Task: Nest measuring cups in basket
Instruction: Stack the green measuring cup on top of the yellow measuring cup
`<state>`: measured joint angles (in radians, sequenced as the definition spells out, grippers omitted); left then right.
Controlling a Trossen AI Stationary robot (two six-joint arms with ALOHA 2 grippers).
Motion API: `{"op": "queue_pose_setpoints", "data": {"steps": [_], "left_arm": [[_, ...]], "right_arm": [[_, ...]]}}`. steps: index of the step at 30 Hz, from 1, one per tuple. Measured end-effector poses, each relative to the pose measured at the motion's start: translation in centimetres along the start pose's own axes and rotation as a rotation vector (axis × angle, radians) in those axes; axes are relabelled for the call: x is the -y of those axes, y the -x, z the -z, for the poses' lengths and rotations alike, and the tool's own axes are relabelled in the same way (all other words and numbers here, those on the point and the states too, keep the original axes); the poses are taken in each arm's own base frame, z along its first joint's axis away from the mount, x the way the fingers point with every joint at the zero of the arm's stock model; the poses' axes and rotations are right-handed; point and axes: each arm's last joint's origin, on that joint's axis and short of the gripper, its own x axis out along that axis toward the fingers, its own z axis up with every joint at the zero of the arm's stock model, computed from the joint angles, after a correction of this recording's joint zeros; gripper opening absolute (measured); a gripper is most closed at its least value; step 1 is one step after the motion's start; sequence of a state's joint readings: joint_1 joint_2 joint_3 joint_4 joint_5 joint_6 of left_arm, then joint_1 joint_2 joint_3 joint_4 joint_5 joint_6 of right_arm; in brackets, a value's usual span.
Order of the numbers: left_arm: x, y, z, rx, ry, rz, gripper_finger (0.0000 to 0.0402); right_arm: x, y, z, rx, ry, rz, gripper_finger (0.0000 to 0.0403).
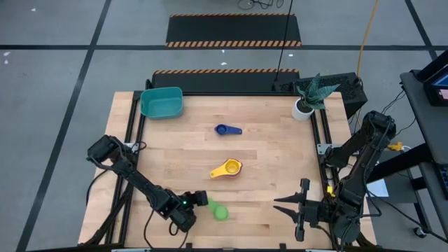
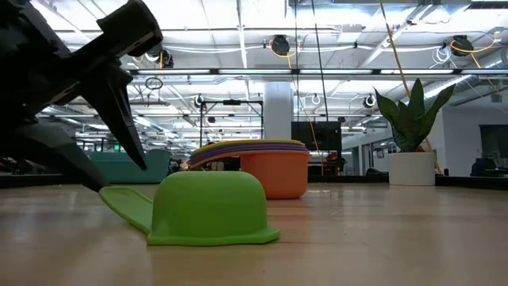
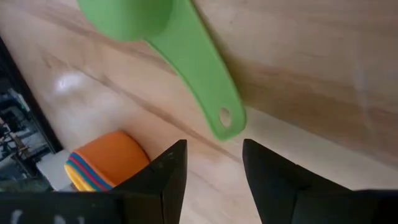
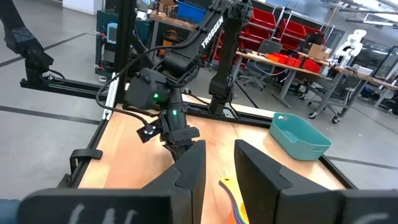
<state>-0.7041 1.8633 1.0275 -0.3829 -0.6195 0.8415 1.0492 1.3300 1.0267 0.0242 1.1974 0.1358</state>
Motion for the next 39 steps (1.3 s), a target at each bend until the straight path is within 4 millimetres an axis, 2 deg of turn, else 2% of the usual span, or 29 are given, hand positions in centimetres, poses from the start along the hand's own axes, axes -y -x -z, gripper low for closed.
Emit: {"op": "queue_pose_setpoints", "data": {"steps": [4, 12, 18, 22, 25, 31, 36, 39], "left_arm": [[-0.1, -0.1, -0.2, 0.062, 0.019, 0.038, 0.0159], [-0.2, -0.2, -0.1, 0.064, 0.019, 0.038, 0.0159], [0.3, -1.3, -0.3, 0.054, -0.008, 0.031, 0.0158], [0.3, -1.4, -0.6, 0.063, 0.006, 0.014, 0.0154], [0.3, -1.5, -0.6, 0.070, 0.029, 0.021, 0.0125], [0.5, -1.5, -0.9, 0.089, 0.100, 0.029, 0.0020], [0.1, -1.3, -1.0, 0.073, 0.206, -0.026, 0.0017], [-1.1, -0.3, -1.2, 0.096, 0.254, -0.086, 0.0009]], "right_arm": [[-0.1, 0.0, 0.0, -0.006, -0.007, -0.040, 0.0077], [-0.1, 0.0, 0.0, -0.007, -0.011, -0.049, 0.0077], [-0.1, 0.0, 0.0, -0.006, -0.012, -0.049, 0.0077], [-0.1, 0.0, 0.0, -0.007, -0.011, -0.049, 0.0077], [-0.1, 0.0, 0.0, -0.007, -0.011, -0.049, 0.0077], [-0.1, 0.0, 0.0, -0.007, -0.011, -0.050, 0.0077], [-0.1, 0.0, 0.0, -0.007, -0.011, -0.050, 0.0077], [-0.1, 0.0, 0.0, -0.007, -0.011, -0.049, 0.0077]]}}
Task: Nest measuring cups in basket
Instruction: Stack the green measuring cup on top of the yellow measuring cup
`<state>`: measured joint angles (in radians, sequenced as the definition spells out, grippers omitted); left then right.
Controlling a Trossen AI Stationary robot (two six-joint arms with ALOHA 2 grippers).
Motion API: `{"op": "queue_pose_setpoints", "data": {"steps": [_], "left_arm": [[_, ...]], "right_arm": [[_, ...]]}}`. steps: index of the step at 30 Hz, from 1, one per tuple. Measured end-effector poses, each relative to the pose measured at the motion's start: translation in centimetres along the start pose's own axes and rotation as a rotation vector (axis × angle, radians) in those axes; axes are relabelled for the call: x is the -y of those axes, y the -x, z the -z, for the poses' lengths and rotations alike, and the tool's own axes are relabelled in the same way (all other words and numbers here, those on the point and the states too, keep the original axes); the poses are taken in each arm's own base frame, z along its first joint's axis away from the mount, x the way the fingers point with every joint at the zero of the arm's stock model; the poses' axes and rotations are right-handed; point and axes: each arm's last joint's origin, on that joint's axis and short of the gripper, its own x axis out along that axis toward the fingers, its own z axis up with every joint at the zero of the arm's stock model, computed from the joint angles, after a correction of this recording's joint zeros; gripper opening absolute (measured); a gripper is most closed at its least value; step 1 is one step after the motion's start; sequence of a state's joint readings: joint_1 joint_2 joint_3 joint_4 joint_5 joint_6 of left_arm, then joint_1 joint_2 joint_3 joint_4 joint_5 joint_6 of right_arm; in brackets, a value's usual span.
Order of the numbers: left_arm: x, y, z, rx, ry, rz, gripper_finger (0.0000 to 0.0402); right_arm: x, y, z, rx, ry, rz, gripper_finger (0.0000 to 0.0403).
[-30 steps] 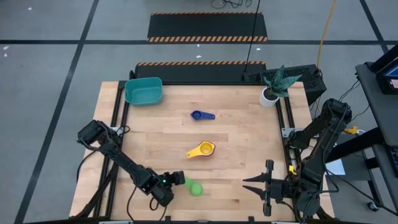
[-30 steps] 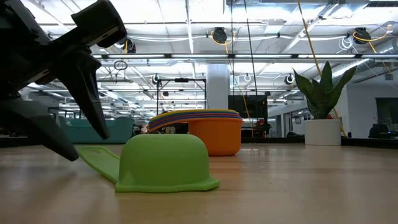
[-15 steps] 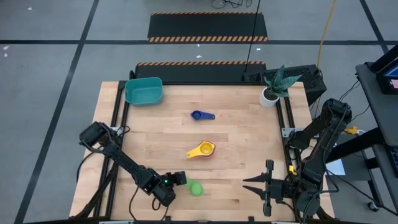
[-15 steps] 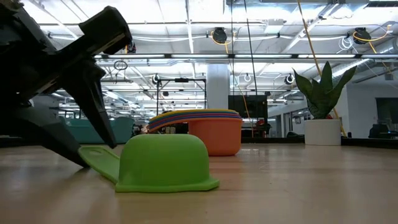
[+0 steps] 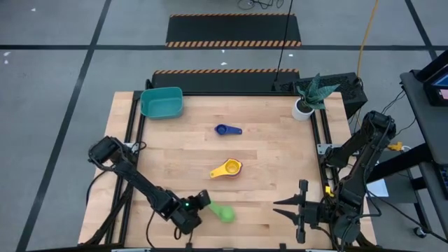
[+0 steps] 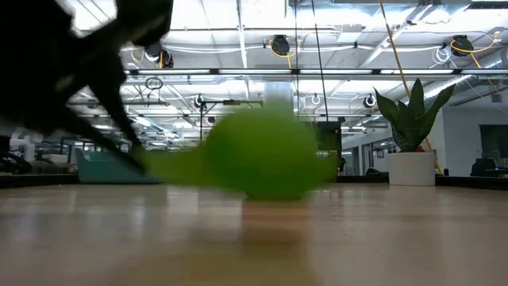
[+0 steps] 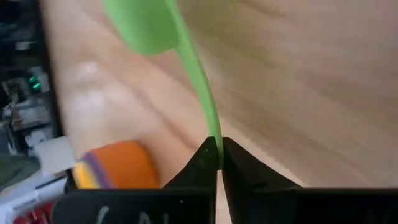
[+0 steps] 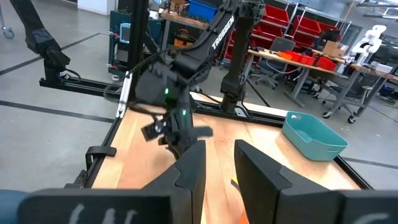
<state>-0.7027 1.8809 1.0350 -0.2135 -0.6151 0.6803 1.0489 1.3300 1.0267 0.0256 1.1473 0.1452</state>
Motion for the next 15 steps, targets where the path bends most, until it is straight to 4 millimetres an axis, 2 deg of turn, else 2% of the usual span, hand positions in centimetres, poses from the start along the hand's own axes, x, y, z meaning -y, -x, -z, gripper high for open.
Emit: {"op": "queue_pose_setpoints", "data": {"steps": [3, 7, 12, 15], "left_arm": [[-2.2, 1.4, -0.6, 0.050, 0.160, -0.062, 0.0009], [-5.1, 3.8, -0.4, 0.102, 0.406, -0.156, 0.0011], [-8.3, 6.8, 1.4, 0.174, 0.767, -0.219, 0.0008], [-9.6, 8.0, 2.6, 0.228, 0.975, -0.183, 0.0008]], "right_arm": [[0.0, 0.0, 0.0, 0.000, 0.009, 0.002, 0.0077], [0.1, -0.2, 0.0, -0.001, 0.026, 0.010, 0.0077], [0.4, -0.8, -0.1, -0.003, 0.038, 0.033, 0.0077], [0.5, -0.9, -0.1, -0.004, 0.038, 0.036, 0.0077]]}}
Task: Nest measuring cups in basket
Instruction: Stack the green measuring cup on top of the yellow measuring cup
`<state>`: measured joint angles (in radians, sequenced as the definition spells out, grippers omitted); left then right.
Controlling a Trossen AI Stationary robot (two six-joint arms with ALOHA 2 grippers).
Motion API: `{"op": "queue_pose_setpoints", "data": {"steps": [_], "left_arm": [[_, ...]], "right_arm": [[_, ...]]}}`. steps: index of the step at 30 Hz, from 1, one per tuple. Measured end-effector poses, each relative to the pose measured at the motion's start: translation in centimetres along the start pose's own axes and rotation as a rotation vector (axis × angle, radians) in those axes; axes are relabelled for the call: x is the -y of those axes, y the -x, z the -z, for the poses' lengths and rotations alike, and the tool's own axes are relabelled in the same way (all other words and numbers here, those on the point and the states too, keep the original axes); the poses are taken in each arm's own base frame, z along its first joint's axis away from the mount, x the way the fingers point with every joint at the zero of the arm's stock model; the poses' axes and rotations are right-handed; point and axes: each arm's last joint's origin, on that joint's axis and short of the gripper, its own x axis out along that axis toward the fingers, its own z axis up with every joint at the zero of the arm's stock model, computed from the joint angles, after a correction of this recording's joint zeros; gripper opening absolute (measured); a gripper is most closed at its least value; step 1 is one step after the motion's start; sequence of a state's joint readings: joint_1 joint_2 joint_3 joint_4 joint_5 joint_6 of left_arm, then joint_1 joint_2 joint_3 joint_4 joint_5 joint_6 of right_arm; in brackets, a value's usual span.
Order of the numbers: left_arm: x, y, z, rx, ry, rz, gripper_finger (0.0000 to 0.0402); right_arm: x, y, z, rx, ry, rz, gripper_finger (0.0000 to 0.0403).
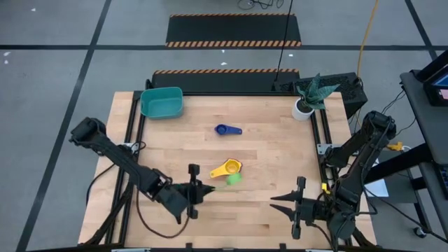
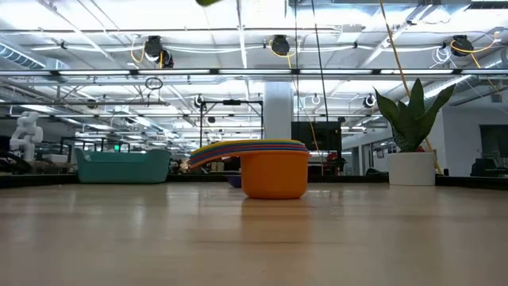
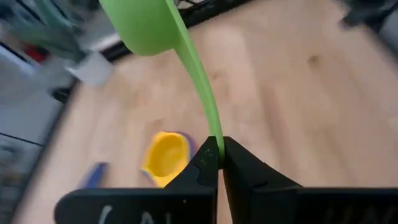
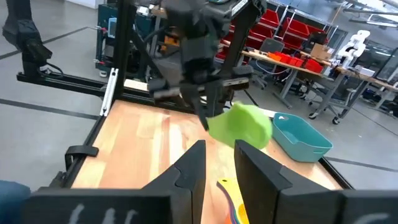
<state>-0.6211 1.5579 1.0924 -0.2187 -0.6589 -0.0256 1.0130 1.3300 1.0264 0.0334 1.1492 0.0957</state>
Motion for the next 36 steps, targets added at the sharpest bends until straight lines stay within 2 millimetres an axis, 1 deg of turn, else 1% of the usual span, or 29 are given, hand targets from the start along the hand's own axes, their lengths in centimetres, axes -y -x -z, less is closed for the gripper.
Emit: {"op": "queue_pose_setpoints", "data": {"steps": [4, 8, 11, 14, 19, 25, 28, 31, 33, 36], "left_arm": [[-0.6, 0.7, -0.4, 0.006, 0.132, 0.121, 0.0006], [-0.5, 0.6, -0.5, -0.003, 0.198, 0.225, 0.0016], [-0.8, 0.2, -0.8, 0.017, 0.255, 0.291, 0.0015], [-1.5, -0.5, -0.3, 0.008, 0.284, 0.313, 0.0006], [-2.8, -1.6, 0.1, -0.008, 0.326, 0.390, 0.0015], [-4.4, -3.2, 1.6, -0.051, 0.383, 0.452, 0.0007], [-5.3, -3.9, 2.7, -0.093, 0.430, 0.450, 0.0012], [-6.1, -4.6, 4.0, -0.134, 0.470, 0.448, 0.0009], [-6.5, -4.9, 4.8, -0.159, 0.488, 0.459, 0.0006], [-6.9, -4.9, 5.3, -0.146, 0.523, 0.478, 0.0011]], "right_arm": [[0.0, 0.0, 0.0, 0.001, 0.036, -0.003, 0.0077], [0.0, -0.1, -0.1, 0.003, 0.058, 0.001, 0.0077], [0.3, -0.5, -0.1, -0.002, 0.051, 0.017, 0.0077], [0.4, -0.7, -0.1, -0.004, 0.058, 0.026, 0.0077], [0.4, -0.7, -0.1, -0.005, 0.093, 0.027, 0.0077], [0.4, -0.8, -0.1, -0.005, 0.117, 0.027, 0.0077], [0.4, -0.7, -0.1, -0.006, 0.100, 0.027, 0.0077], [0.4, -0.7, 0.0, -0.008, 0.081, 0.026, 0.0077], [0.4, -0.6, 0.0, -0.007, 0.065, 0.020, 0.0077], [0.2, -0.6, 0.0, -0.009, 0.053, -0.025, 0.0077]]}}
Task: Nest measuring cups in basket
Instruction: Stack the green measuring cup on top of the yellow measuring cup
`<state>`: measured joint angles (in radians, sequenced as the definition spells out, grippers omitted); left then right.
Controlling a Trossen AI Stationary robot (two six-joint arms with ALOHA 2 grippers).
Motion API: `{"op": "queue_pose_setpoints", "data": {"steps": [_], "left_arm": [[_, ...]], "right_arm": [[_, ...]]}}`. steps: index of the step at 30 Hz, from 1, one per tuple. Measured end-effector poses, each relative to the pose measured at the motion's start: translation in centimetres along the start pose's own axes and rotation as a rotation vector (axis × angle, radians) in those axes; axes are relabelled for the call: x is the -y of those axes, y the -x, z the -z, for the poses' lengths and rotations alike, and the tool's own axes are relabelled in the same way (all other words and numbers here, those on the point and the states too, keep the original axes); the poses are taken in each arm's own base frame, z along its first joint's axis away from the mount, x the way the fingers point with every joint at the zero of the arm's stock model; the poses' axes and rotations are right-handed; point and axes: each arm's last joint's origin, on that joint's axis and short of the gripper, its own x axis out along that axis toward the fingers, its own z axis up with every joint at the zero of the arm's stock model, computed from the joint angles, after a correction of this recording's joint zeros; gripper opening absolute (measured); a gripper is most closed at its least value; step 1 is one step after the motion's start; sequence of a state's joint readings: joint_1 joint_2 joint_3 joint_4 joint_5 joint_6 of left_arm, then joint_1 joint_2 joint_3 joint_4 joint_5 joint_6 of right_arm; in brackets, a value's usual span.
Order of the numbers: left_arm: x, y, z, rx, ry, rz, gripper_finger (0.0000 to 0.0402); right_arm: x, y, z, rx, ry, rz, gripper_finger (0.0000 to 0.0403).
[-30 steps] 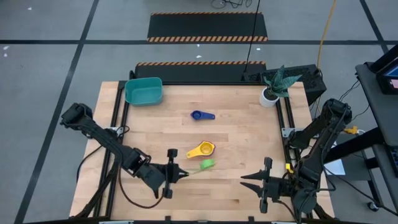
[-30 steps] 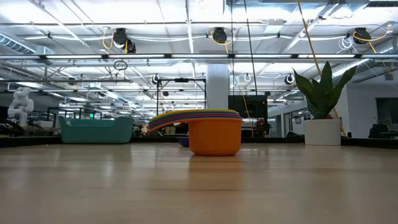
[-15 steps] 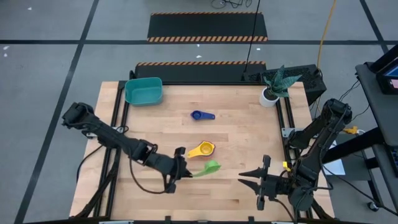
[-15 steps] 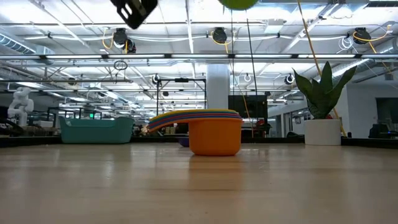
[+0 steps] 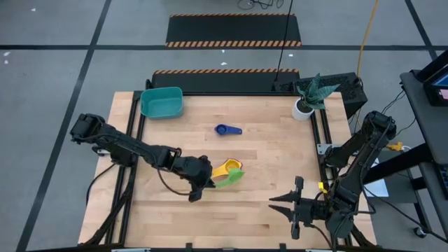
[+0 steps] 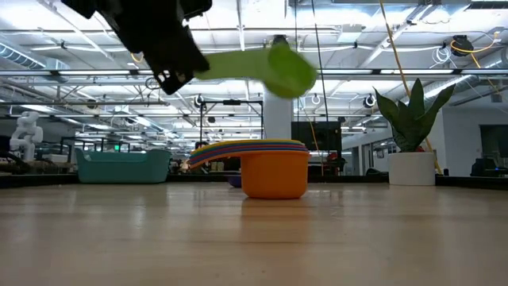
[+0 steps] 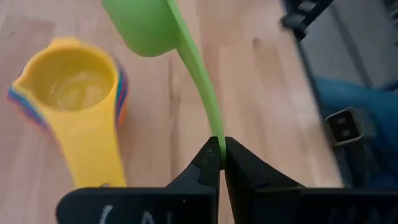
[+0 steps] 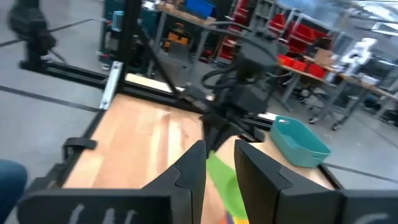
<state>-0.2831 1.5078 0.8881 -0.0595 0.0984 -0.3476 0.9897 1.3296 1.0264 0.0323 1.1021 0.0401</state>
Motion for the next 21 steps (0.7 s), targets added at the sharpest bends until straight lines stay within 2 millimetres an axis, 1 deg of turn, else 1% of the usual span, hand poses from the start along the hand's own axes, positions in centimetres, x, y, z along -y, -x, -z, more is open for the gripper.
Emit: {"op": "queue_pose_setpoints", "data": {"steps": [5, 7, 12, 16, 21], "left_arm": [[-1.1, -0.3, 0.5, 0.037, 0.015, 0.037, 0.0007], [-1.7, -0.2, 0.5, 0.054, 0.022, 0.032, 0.0006], [-3.4, -0.3, 1.4, 0.039, 0.078, 0.016, 0.0012], [-3.8, -0.3, 1.6, 0.066, 0.102, 0.072, 0.0006], [-4.6, -0.4, 2.5, 0.048, 0.167, 0.058, 0.0014]], "right_arm": [[-0.2, 0.0, 0.0, -0.004, -0.020, -0.083, 0.0077], [-0.3, 0.0, 0.0, -0.005, -0.035, -0.087, 0.0077], [-0.3, 0.0, 0.1, -0.010, -0.045, -0.087, 0.0077], [-0.3, 0.0, 0.1, -0.010, -0.042, -0.087, 0.0077], [-0.3, 0.0, 0.1, -0.009, -0.039, -0.087, 0.0077]]}}
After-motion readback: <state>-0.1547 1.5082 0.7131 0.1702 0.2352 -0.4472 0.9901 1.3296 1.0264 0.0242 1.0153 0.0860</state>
